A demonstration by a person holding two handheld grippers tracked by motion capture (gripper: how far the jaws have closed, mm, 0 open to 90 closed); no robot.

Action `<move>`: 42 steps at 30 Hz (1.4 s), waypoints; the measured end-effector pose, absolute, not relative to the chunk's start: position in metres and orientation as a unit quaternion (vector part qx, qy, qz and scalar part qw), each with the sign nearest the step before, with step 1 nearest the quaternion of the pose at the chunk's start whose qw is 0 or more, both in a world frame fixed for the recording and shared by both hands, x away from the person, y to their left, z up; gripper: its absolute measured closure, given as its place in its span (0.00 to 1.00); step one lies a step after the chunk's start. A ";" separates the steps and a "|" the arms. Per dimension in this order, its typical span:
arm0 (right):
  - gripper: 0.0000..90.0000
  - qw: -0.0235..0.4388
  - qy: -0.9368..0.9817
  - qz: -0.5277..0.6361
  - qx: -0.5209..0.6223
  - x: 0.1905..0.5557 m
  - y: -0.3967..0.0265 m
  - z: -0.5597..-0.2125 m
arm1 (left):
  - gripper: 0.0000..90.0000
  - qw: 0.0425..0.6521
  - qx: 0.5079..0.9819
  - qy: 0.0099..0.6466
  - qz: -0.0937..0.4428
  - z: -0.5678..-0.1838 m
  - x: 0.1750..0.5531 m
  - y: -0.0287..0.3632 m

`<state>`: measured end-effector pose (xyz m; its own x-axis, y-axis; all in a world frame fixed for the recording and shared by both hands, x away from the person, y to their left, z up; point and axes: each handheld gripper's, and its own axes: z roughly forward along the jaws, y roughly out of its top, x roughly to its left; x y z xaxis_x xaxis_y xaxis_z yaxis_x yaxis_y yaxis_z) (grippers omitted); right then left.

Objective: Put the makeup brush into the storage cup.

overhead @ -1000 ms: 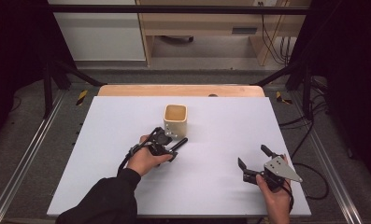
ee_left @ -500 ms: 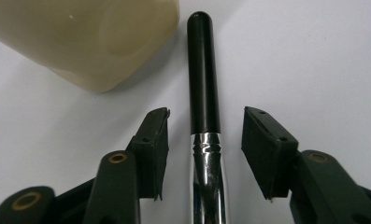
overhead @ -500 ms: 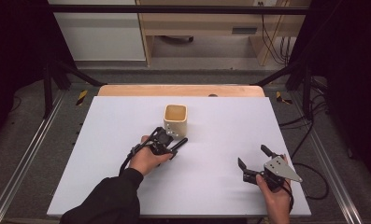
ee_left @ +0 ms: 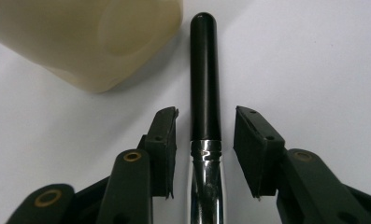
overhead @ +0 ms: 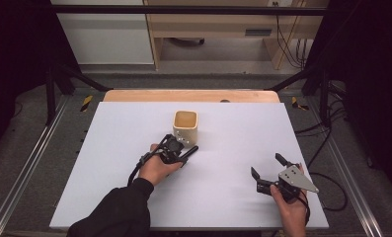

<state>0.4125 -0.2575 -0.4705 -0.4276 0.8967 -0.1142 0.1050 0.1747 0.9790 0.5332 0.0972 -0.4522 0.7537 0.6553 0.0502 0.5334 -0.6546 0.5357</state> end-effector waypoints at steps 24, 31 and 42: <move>0.05 0.380 0.666 0.520 0.376 0.413 -0.257 -0.471 | 0.81 0.254 0.894 0.348 0.121 -0.458 0.533 0.096; 0.06 0.380 0.668 0.519 0.375 0.413 -0.256 -0.471 | 0.82 0.261 0.896 0.338 0.122 -0.455 0.529 0.099; 0.05 0.380 0.670 0.517 0.374 0.413 -0.254 -0.471 | 0.83 0.280 0.897 0.318 0.124 -0.444 0.520 0.101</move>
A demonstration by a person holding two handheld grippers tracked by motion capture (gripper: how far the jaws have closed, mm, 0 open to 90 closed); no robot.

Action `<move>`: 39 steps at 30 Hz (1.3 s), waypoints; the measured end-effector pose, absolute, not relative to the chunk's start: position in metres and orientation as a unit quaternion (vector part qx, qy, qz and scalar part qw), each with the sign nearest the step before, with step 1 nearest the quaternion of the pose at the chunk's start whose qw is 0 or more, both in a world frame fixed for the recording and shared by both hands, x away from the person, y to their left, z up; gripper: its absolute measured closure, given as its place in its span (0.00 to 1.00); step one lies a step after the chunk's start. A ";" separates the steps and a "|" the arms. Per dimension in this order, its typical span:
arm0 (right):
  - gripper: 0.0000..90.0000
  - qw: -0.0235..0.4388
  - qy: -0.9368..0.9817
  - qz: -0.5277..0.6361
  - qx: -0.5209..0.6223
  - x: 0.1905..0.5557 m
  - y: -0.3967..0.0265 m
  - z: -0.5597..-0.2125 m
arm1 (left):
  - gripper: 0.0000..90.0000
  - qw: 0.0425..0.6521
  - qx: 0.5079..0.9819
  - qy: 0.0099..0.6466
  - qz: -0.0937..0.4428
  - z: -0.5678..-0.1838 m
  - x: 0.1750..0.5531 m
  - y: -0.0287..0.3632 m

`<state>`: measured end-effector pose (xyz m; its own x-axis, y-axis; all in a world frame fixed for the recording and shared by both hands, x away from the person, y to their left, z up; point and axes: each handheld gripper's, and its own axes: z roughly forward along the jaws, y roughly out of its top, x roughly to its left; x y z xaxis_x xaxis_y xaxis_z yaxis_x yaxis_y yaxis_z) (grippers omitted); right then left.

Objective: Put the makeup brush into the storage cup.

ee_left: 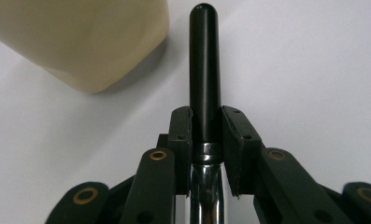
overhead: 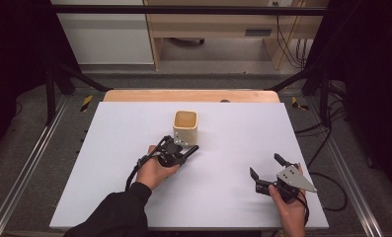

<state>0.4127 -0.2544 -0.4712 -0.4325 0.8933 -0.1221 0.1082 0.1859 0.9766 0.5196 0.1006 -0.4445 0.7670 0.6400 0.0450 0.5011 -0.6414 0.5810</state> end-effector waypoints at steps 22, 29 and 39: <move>0.05 0.377 0.686 0.510 0.356 0.412 -0.243 -0.472 | 0.83 0.290 0.902 0.295 0.122 -0.429 0.509 0.112; 0.05 0.388 0.731 0.470 0.307 0.412 -0.213 -0.470 | 0.83 0.298 0.905 0.279 0.125 -0.417 0.503 0.120; 0.04 0.408 0.801 0.390 0.199 0.419 -0.158 -0.453 | 0.83 0.300 0.909 0.261 0.125 -0.406 0.495 0.134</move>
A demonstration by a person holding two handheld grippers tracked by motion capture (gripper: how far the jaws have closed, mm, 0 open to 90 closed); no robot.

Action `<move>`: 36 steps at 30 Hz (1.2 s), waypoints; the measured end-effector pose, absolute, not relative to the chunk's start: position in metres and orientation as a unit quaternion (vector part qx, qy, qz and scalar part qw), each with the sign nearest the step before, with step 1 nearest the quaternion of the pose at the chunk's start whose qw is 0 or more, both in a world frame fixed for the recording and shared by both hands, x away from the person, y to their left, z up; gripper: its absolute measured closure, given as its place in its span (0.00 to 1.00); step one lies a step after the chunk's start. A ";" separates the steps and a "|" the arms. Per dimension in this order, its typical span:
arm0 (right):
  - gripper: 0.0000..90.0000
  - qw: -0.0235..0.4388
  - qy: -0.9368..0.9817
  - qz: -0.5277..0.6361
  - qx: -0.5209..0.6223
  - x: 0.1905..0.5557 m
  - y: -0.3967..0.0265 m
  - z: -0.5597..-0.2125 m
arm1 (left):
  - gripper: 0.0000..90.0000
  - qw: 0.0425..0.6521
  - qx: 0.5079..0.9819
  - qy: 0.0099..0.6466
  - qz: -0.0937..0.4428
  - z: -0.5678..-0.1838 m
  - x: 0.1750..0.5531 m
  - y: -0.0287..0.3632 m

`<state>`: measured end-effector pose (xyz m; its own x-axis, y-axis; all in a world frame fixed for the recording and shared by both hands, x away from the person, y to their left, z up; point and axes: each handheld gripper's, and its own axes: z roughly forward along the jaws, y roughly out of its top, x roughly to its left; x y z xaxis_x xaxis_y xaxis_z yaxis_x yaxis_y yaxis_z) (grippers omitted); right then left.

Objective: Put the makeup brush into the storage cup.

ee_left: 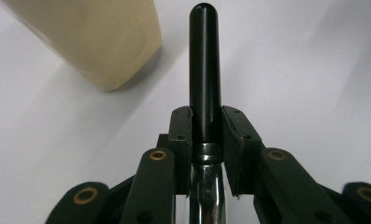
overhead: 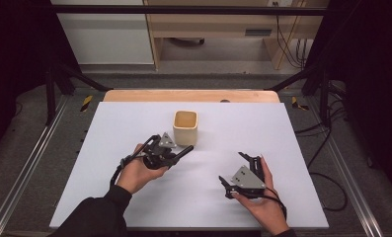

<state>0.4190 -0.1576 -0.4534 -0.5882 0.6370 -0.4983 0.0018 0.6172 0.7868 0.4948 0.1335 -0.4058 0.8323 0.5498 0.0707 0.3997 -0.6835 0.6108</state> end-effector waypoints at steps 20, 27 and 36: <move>0.09 0.453 0.840 0.295 0.034 0.423 -0.100 -0.427 | 0.83 0.304 0.914 0.245 0.113 -0.404 0.486 0.139; 0.15 0.465 0.841 0.276 -0.004 0.422 -0.093 -0.425 | 0.83 0.303 0.916 0.239 0.110 -0.402 0.485 0.137; 0.19 0.475 0.838 0.266 -0.022 0.426 -0.090 -0.423 | 0.83 0.307 0.917 0.231 0.107 -0.398 0.483 0.133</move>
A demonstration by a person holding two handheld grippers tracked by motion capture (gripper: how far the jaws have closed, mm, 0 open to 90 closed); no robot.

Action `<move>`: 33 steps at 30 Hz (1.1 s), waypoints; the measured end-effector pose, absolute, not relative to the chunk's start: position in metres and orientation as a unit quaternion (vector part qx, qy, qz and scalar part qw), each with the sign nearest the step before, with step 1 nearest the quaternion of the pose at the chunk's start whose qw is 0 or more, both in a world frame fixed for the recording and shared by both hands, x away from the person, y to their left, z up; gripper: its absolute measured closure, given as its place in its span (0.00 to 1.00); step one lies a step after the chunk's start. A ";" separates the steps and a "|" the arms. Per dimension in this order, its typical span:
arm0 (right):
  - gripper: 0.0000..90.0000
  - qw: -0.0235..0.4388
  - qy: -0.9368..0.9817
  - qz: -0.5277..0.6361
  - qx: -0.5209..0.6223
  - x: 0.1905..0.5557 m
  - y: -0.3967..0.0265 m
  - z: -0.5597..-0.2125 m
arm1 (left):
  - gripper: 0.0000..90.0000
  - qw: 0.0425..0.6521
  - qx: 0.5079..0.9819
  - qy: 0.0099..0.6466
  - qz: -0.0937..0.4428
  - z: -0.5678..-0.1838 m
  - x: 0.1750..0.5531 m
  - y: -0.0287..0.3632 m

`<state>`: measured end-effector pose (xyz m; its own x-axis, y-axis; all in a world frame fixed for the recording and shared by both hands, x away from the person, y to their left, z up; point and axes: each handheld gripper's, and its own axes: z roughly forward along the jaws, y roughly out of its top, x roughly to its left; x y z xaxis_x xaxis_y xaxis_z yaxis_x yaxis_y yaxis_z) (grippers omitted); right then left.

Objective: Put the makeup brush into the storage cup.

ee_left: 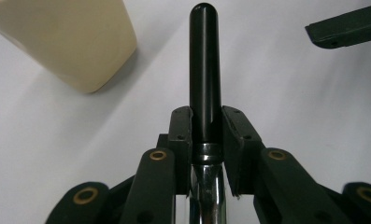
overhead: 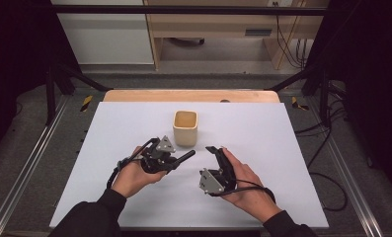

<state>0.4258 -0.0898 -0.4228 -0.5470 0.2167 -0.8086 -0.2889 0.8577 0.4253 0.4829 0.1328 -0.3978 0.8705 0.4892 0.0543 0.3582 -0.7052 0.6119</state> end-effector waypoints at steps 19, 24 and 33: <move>0.33 0.485 0.838 0.234 -0.082 0.428 -0.073 -0.427 | 0.83 0.309 0.920 0.217 0.102 -0.396 0.479 0.122; 0.38 0.484 0.840 0.216 -0.113 0.430 -0.068 -0.429 | 0.83 0.308 0.922 0.213 0.101 -0.395 0.477 0.121; 0.43 0.491 0.836 0.205 -0.133 0.430 -0.061 -0.433 | 0.83 0.311 0.922 0.210 0.100 -0.393 0.475 0.120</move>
